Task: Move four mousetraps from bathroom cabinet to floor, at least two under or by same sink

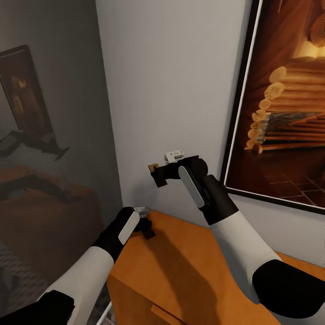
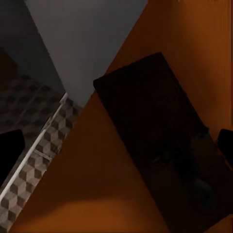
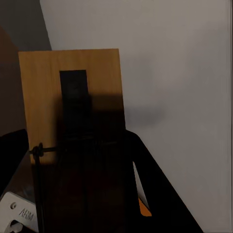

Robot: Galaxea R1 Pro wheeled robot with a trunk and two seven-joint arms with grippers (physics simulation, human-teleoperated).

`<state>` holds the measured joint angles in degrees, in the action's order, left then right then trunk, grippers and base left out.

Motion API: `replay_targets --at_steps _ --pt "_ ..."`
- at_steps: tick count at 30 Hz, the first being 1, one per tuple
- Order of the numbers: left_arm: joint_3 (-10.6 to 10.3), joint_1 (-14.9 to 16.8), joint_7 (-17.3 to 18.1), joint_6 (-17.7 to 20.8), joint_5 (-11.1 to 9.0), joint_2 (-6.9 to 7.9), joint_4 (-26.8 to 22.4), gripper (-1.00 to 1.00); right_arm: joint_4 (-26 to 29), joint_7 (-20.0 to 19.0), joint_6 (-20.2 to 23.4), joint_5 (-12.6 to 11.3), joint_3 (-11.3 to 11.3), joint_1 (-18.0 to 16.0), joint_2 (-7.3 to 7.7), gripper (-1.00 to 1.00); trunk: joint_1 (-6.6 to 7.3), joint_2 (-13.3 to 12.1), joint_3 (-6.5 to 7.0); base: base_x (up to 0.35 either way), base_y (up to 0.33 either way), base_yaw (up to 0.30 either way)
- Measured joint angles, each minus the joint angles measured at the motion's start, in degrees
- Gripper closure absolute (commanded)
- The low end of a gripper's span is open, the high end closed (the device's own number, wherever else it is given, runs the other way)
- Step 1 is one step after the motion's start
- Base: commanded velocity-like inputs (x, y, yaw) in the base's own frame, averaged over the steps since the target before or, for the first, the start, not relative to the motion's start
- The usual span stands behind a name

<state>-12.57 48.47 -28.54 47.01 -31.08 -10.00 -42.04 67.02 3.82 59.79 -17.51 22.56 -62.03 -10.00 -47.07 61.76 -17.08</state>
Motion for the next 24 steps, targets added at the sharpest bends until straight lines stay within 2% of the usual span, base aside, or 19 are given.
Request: replay_targets --at_steps 7,24 --pt "0.00 0.00 0.00 -0.89 0.00 0.00 0.00 -1.00 0.00 0.00 0.00 0.00 0.00 0.02 0.00 1.00 0.00 0.00 0.00 0.000 -0.114 0.000" --pt "-0.01 0.00 -0.06 -1.49 0.00 0.00 0.04 -1.00 0.00 0.00 0.00 0.00 -0.01 -0.02 0.00 1.00 0.00 0.00 0.00 0.000 -0.009 0.000"
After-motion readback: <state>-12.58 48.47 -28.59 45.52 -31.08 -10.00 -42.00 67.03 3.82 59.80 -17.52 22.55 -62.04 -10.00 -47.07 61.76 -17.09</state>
